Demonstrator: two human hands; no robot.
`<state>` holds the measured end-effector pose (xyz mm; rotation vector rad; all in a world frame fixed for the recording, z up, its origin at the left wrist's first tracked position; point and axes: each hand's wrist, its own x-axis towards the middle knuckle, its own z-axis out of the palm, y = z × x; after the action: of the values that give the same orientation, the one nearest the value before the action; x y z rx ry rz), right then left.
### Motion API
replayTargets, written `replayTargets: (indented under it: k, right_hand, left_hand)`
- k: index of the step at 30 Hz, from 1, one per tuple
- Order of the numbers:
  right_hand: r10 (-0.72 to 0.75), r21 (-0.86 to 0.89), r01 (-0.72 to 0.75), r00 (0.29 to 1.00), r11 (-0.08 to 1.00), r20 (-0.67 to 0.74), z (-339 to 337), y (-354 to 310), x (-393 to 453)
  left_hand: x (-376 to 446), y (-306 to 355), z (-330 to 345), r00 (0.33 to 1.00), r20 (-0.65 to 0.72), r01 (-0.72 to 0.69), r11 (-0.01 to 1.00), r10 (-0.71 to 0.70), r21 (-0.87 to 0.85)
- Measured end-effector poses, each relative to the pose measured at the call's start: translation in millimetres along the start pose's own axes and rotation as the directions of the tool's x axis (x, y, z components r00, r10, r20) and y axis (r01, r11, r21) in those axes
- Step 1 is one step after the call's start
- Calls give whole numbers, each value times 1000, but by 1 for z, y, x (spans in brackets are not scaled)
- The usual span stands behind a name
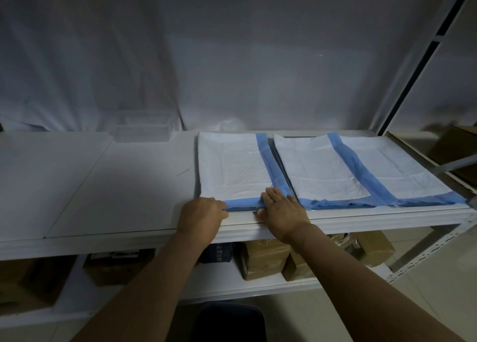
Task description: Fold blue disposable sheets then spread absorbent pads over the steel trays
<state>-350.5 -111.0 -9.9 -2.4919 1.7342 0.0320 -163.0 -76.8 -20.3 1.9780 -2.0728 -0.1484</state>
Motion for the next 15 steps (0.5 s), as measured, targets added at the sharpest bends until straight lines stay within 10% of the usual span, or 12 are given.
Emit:
replayTargets:
  k: [15]
  right_hand:
    - [45,84,-44,999,996,-16,-12,-15,-12]
  left_hand:
    - [-9,15,-18,997,43,56,998,-58,41]
